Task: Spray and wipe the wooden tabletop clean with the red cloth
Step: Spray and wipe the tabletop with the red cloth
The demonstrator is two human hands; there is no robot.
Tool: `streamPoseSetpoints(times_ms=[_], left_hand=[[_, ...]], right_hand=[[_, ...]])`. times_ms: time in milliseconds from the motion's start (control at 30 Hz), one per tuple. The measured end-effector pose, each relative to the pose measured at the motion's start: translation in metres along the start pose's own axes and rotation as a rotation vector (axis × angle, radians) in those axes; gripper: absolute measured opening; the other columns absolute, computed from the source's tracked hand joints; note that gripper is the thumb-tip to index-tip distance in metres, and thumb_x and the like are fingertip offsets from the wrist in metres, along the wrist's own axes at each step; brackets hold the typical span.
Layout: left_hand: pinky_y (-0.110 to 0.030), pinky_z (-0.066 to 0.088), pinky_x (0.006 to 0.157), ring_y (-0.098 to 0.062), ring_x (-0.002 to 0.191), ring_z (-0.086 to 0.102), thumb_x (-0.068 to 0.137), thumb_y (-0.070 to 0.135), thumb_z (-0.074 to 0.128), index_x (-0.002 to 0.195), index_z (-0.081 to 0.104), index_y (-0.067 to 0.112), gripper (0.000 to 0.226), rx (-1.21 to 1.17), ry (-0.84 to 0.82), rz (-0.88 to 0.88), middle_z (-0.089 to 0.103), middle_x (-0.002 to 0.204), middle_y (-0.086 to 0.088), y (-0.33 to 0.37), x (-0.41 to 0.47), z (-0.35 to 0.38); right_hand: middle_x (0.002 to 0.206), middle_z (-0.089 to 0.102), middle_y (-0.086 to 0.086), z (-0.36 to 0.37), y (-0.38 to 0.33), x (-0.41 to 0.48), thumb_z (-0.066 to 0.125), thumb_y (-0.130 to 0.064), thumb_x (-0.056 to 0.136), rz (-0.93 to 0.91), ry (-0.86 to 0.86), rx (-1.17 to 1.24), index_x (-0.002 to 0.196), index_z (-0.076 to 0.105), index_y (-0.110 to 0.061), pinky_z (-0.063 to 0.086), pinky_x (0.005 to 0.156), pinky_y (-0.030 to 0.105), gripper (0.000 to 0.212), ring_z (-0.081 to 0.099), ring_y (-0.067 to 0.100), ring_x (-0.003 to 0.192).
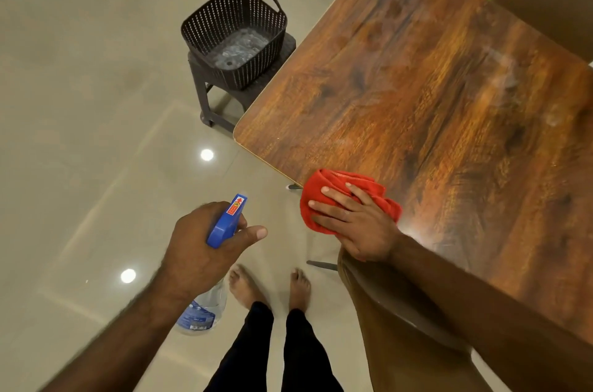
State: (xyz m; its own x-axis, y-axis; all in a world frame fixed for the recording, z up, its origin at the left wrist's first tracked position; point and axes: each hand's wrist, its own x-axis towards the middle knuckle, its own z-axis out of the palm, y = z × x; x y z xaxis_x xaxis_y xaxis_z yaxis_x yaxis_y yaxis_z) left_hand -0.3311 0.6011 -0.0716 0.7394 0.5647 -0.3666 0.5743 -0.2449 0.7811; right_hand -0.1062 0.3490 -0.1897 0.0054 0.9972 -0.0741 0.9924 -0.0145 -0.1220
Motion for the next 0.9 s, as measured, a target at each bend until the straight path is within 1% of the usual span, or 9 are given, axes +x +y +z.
streamPoseSetpoints(times_ms=[100,267,400,567,600,667,700,800,900], left_hand=[[-0.026,0.052,0.065,-0.018,0.062,0.063,0.071,0.057,0.078,0.071,0.062,0.021,0.040,0.003,0.002,-0.003,0.065,0.064,0.001,-0.002,0.006,-0.006],[-0.023,0.048,0.062,-0.019,0.060,0.062,0.072,0.055,0.078,0.070,0.061,0.021,0.039,0.022,0.008,-0.006,0.064,0.063,0.000,-0.001,0.015,-0.012],[-0.021,0.048,0.063,-0.019,0.061,0.062,0.072,0.054,0.079,0.070,0.061,0.022,0.037,-0.017,0.018,0.008,0.064,0.063,0.000,0.002,0.015,-0.020],[-0.023,0.049,0.065,-0.018,0.062,0.062,0.072,0.056,0.077,0.072,0.061,0.022,0.038,-0.030,0.026,0.018,0.064,0.065,0.001,-0.002,0.012,-0.039],[-0.022,0.048,0.065,-0.019,0.062,0.062,0.072,0.057,0.077,0.073,0.061,0.022,0.039,-0.022,0.030,0.018,0.064,0.065,0.002,-0.003,0.011,-0.043],[-0.022,0.047,0.065,-0.019,0.062,0.062,0.072,0.057,0.077,0.073,0.061,0.022,0.038,-0.010,0.037,0.012,0.064,0.065,0.002,-0.005,0.008,-0.049],[-0.021,0.047,0.065,-0.018,0.062,0.062,0.072,0.056,0.077,0.072,0.061,0.022,0.038,-0.007,0.041,0.015,0.064,0.065,0.002,-0.005,0.007,-0.053],[-0.021,0.049,0.064,-0.018,0.062,0.063,0.071,0.060,0.075,0.072,0.062,0.023,0.039,-0.002,0.037,0.021,0.065,0.064,0.001,-0.004,0.005,-0.061],[-0.026,0.053,0.063,-0.019,0.060,0.063,0.071,0.061,0.074,0.070,0.061,0.023,0.040,0.023,0.026,0.034,0.065,0.062,0.001,0.001,0.008,-0.066]], right_hand=[[0.161,0.047,-0.011,-0.001,0.004,0.048,0.055,-0.026,0.095,-0.029,0.007,-0.039,0.146,0.060,-0.034,0.013,0.128,0.057,0.051,0.021,0.022,0.160],[0.156,0.053,-0.011,0.000,-0.003,0.083,0.060,-0.022,0.093,-0.019,0.037,-0.068,0.140,0.065,-0.031,0.012,0.128,0.057,0.048,0.023,0.024,0.160],[0.158,0.051,-0.008,0.006,-0.007,0.034,0.064,-0.016,0.088,0.039,0.009,-0.110,0.140,0.065,-0.031,0.016,0.128,0.059,0.054,0.021,0.025,0.160],[0.159,0.050,-0.002,0.013,-0.015,-0.044,0.052,-0.023,0.092,0.097,-0.018,-0.186,0.141,0.066,-0.029,0.005,0.129,0.058,0.051,0.020,0.028,0.159],[0.158,0.052,-0.001,0.013,-0.015,-0.043,0.059,-0.021,0.090,0.103,-0.015,-0.202,0.140,0.066,-0.027,0.006,0.129,0.058,0.051,0.022,0.028,0.158],[0.156,0.054,0.000,0.012,-0.017,-0.031,0.079,-0.017,0.079,0.121,-0.027,-0.210,0.139,0.067,-0.026,0.013,0.125,0.061,0.062,0.024,0.029,0.157],[0.156,0.054,-0.001,0.011,-0.018,-0.023,0.083,-0.015,0.075,0.126,-0.028,-0.211,0.138,0.068,-0.026,0.015,0.124,0.062,0.066,0.024,0.029,0.157],[0.157,0.053,-0.003,0.011,-0.018,0.008,0.078,-0.011,0.077,0.114,-0.004,-0.205,0.138,0.068,-0.027,0.018,0.124,0.062,0.064,0.024,0.028,0.158],[0.157,0.052,-0.005,0.010,-0.022,0.054,0.063,-0.011,0.085,0.121,-0.007,-0.176,0.138,0.066,-0.027,0.020,0.125,0.062,0.056,0.023,0.027,0.159]])
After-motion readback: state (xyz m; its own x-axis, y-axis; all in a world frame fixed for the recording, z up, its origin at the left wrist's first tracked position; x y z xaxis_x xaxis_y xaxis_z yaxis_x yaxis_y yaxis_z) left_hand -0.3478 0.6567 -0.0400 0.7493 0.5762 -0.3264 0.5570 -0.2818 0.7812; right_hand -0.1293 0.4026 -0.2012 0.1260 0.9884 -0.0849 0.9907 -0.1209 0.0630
